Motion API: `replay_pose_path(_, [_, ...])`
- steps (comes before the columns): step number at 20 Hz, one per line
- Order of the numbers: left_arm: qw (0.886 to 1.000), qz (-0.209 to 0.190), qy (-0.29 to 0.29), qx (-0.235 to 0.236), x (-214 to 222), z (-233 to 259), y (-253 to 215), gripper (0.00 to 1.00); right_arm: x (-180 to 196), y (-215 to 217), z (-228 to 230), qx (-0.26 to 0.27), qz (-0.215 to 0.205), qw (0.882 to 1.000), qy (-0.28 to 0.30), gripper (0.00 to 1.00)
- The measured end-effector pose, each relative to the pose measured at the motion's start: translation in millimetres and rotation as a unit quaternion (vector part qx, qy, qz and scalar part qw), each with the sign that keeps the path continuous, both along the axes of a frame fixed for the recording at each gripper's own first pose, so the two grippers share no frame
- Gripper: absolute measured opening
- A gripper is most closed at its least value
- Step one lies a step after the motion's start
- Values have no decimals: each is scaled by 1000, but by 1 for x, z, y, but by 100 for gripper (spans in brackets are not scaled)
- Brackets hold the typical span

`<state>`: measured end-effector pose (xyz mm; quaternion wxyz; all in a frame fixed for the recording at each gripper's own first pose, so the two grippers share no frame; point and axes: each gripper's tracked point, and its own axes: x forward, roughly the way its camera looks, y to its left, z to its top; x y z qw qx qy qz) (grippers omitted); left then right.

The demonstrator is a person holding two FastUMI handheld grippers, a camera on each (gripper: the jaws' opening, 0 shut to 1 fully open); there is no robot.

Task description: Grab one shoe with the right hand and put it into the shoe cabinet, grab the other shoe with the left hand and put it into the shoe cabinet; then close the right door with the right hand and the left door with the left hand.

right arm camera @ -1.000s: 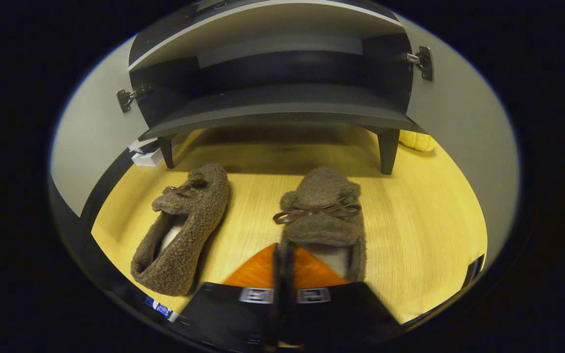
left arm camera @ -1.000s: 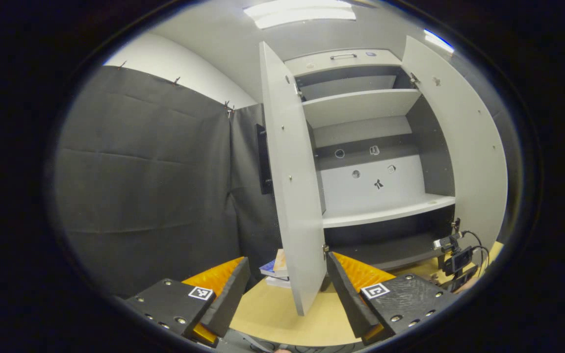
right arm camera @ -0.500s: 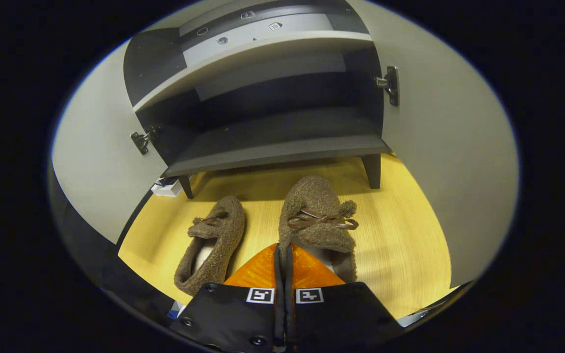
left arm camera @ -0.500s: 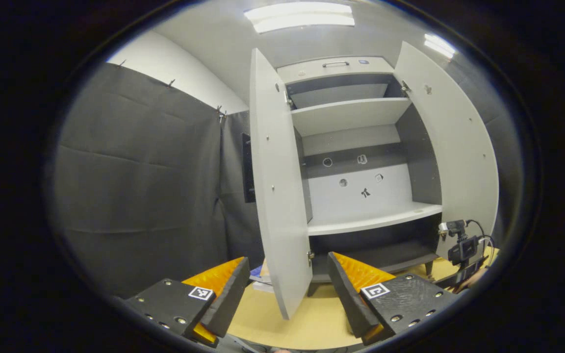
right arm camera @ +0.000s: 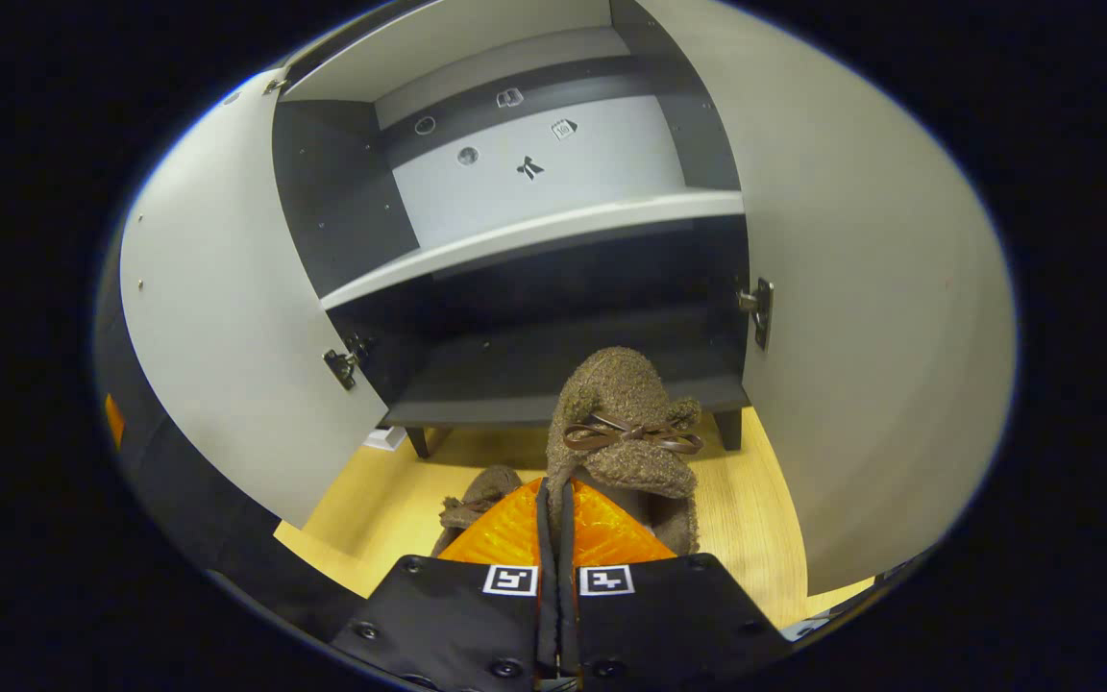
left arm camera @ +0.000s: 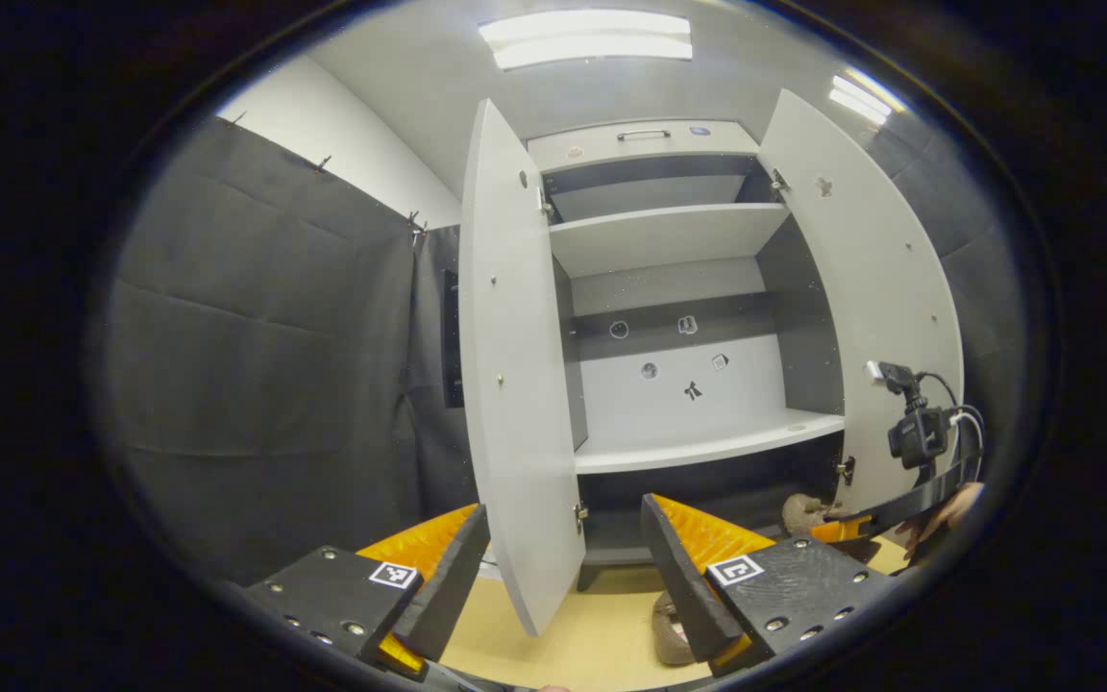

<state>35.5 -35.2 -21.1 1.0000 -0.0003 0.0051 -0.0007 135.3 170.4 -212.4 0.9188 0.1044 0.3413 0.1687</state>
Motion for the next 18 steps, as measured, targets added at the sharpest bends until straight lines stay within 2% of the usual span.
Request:
replay_pose_path(1, [1000,-2,0,-2,3,0,-2,100,3,1,11,4,1,1000,-10,2])
replay_pose_path(2, [1000,-4,0,-4,4,-1,-2,93,7,1,23,8,1,1000,-21,2])
replay_pose_path(6, [1000,-11,1,-11,10,-4,-6,93,22,8,68,21,5,998,-63,2])
replay_pose_path(7, [1000,-13,2,-13,12,-5,-6,96,27,10,78,23,6,997,-74,1])
replay_pose_path(8, [1000,-14,3,-15,13,-7,-7,93,31,11,87,24,8,996,-84,1])
replay_pose_path(10, [1000,-17,3,-19,17,-8,-9,93,42,15,106,28,10,994,-103,2])
replay_pose_path(11, [1000,-18,3,-21,19,-8,-9,100,48,16,114,28,10,993,-111,2])
replay_pose_path(12, [1000,-19,3,-22,21,-8,-10,85,56,18,121,29,10,992,-119,2])
replay_pose_path(13, [1000,-20,3,-23,23,-9,-11,93,64,19,128,27,7,991,-129,2])
replay_pose_path(15, [999,-22,6,-25,26,-12,-13,93,83,20,142,26,3,989,-145,2])
replay_pose_path(16, [999,-22,8,-26,27,-14,-13,100,93,20,149,27,1,988,-153,0])
replay_pose_path(17, [999,-21,10,-27,28,-15,-13,100,104,21,156,27,-2,987,-160,3])
replay_pose_path(18, [999,-20,12,-27,27,-17,-13,93,115,22,162,27,-4,986,-166,6])
